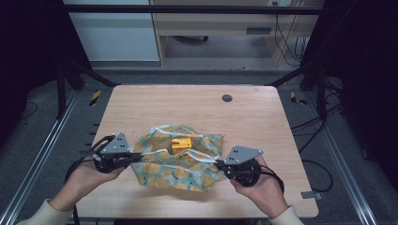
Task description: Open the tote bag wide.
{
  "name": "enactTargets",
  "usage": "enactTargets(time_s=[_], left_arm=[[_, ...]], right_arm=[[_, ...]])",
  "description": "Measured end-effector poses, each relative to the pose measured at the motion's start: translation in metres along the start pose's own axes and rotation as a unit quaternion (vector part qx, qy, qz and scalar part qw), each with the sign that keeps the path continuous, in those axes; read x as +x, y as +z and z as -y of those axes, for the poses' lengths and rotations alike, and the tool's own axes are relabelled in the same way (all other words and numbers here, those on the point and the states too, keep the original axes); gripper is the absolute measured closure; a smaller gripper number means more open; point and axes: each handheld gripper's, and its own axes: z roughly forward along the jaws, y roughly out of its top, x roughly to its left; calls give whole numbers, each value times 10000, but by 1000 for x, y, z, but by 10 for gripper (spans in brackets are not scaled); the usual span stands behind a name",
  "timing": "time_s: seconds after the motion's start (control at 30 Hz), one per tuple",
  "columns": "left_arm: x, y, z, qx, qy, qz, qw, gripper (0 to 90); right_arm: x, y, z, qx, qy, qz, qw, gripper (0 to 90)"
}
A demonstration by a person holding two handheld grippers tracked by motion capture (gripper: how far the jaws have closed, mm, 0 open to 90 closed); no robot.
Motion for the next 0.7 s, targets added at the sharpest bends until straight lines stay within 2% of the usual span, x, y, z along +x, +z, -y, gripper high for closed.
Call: enactTargets(time_s=[0.4,0.5,0.57,0.63,0.67,0.7], left_arm=[[-4,18,7,192,-60,84,9998,892],[-5,22,8,181,-91,118,9997,891],[-6,25,8,216,-67,148,9996,891],[-8,28,9,241,-53,195,9995,891],[-8,28,9,241,-53,195,9995,891],[-10,31,10,270,-47,226,9994,891]], right_arm=[[7,27,33,461,103,-156,9988,893],[8,32,38,517,223,-221,9982,879],[8,34,41,562,269,-211,9978,841],[5,35,41,520,352,-190,9978,730],[5,35,41,520,352,-190,9978,730],[4,33,39,505,368,-139,9979,659]])
